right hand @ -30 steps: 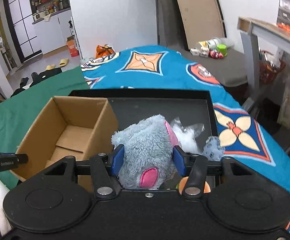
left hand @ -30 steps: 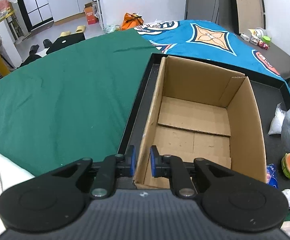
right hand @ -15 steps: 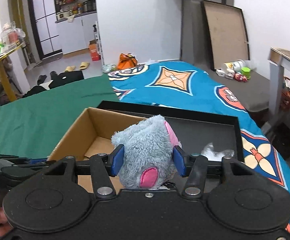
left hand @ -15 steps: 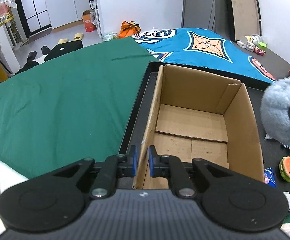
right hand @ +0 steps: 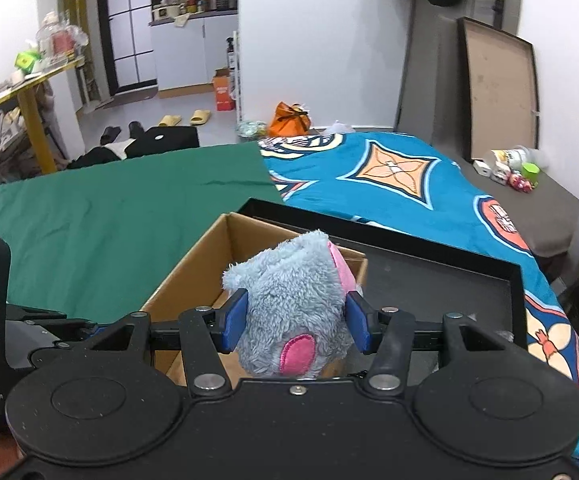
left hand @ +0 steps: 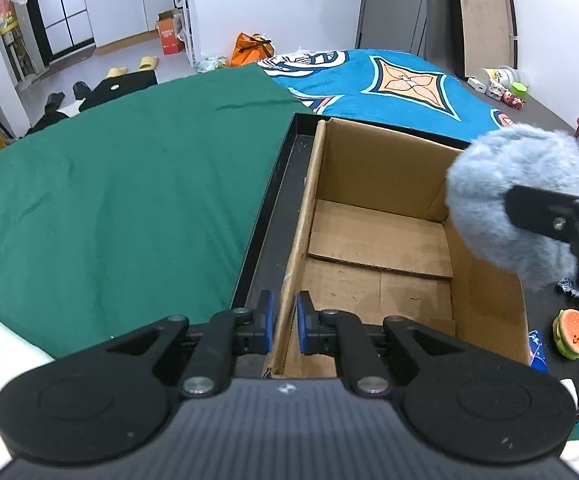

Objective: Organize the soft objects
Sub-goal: 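Carry the grey plush mouse with the right tool into the cardboard box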

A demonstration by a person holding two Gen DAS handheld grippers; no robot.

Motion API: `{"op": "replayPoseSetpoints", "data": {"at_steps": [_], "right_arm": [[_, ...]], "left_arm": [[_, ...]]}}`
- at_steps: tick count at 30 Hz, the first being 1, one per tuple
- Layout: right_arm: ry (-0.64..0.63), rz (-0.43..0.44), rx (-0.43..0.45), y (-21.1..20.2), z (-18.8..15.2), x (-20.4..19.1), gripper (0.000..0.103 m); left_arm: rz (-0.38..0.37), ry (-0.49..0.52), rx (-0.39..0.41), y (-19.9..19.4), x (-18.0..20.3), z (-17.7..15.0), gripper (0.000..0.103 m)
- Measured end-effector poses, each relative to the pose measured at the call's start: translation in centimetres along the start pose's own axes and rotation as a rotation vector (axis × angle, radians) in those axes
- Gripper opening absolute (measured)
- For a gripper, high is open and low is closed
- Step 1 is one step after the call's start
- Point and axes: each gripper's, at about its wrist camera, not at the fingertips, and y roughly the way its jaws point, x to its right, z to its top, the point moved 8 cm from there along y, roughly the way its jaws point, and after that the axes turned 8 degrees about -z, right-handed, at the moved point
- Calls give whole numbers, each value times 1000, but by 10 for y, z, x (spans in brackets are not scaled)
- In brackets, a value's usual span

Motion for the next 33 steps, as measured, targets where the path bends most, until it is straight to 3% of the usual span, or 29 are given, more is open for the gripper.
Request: {"op": "replayPoseSetpoints", "data": {"at_steps": [11, 18, 33], "right_arm": [[-38, 27, 5, 16, 11, -28, 51], [-31, 55, 8, 19, 18, -39, 59], [43, 8, -51, 3, -7, -10, 63]], "left_arm": [[-51, -44, -21, 9, -8, -2, 11], [-75, -74, -33, 13, -15, -4, 11], [-71, -54, -37, 8, -10, -4, 16]]}}
